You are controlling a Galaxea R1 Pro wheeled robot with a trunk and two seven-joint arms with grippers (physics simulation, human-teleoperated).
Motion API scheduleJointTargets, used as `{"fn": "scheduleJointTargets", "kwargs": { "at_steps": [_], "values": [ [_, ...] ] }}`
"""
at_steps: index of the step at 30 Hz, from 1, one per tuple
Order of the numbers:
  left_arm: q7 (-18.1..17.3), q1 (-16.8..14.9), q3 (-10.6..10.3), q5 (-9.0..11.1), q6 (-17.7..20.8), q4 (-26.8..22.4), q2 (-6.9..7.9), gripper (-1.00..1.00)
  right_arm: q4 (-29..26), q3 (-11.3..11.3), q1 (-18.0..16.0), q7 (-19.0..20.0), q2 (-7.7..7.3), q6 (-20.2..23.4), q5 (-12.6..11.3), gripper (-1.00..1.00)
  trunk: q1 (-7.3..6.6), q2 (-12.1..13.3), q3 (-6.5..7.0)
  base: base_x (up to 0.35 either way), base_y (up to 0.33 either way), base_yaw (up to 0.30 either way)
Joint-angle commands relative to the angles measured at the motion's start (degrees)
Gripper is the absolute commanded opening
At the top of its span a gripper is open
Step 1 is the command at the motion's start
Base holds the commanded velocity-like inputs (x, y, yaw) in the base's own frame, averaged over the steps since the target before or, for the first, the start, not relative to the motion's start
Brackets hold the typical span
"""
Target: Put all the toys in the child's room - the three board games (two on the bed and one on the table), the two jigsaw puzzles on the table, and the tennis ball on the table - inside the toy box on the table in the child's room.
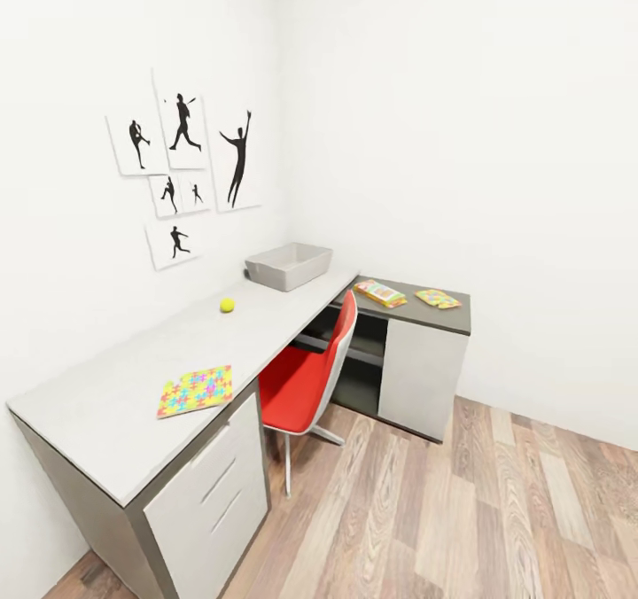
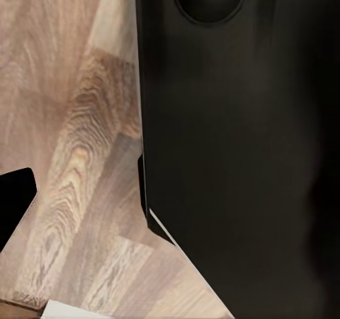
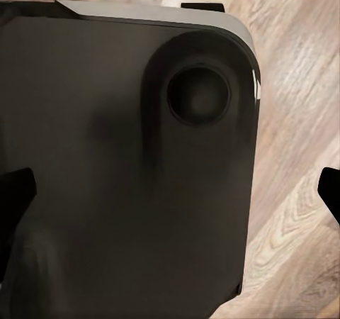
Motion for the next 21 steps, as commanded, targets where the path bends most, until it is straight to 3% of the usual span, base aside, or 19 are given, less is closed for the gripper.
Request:
{"fn": "scheduleJointTargets", "kwargs": {
  "at_steps": [1, 21],
  "values": [
    [0.0, 0.0, 0.0, -0.1, 0.0, 0.0, 0.00, 1.00, 0.0, 0.0, 0.0, 0.0, 0.01, 0.0, 0.0, 1.00, 0.00, 0.0, -0.04, 0.000, 0.000, -0.287],
    [0.1, -0.8, 0.1, 0.2, 0.0, -0.9, -0.09, 1.00, 0.0, 0.0, 0.0, 0.0, 0.01, 0.0, 0.0, 1.00, 0.00, 0.0, -0.04, 0.000, 0.000, -0.287]
  ]
}}
